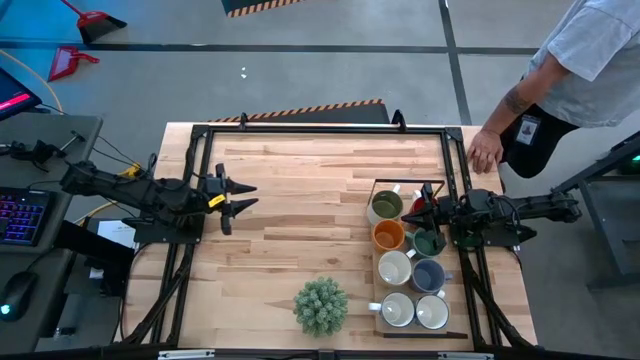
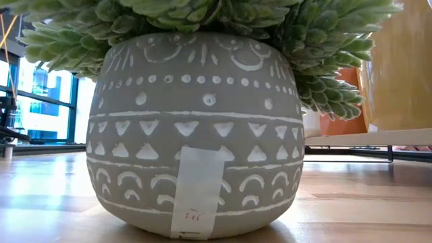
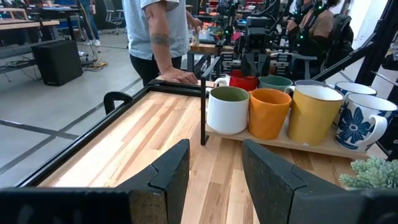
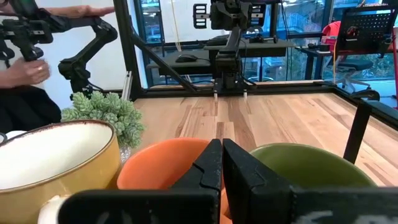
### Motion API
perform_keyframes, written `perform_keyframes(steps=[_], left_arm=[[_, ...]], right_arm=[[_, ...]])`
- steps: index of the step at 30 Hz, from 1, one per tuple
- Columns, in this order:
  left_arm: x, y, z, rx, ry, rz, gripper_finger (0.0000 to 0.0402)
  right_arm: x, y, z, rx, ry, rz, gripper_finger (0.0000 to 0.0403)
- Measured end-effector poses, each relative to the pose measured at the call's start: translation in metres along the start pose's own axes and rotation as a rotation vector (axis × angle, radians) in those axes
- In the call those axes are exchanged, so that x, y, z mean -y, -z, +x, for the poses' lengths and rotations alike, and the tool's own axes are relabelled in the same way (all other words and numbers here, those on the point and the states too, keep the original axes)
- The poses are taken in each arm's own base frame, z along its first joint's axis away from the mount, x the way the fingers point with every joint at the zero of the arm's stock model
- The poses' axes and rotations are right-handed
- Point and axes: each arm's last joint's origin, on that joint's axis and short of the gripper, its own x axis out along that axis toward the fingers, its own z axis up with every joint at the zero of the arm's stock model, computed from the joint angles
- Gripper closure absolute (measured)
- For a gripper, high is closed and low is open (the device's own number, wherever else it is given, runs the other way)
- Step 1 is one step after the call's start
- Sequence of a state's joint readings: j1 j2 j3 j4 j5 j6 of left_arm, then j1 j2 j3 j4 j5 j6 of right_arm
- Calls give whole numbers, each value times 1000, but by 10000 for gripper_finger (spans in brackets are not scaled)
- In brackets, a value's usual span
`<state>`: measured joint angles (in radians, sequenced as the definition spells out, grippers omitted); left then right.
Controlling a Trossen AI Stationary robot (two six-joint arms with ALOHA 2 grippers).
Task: Place coffee mugs
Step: Return to Home Position
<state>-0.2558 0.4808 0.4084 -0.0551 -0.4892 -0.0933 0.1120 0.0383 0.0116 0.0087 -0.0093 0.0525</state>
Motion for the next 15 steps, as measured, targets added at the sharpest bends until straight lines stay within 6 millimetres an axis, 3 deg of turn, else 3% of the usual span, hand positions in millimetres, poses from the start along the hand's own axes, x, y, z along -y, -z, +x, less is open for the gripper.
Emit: perform_keyframes(steps=[8, 15], left_arm=[[-14, 5, -26, -11, 98, -91, 266], [-17, 45, -31, 100, 216, -117, 266]], right_arm=[[0, 0, 0, 0, 0, 0, 403], [0, 0, 0, 0, 0, 0, 403]])
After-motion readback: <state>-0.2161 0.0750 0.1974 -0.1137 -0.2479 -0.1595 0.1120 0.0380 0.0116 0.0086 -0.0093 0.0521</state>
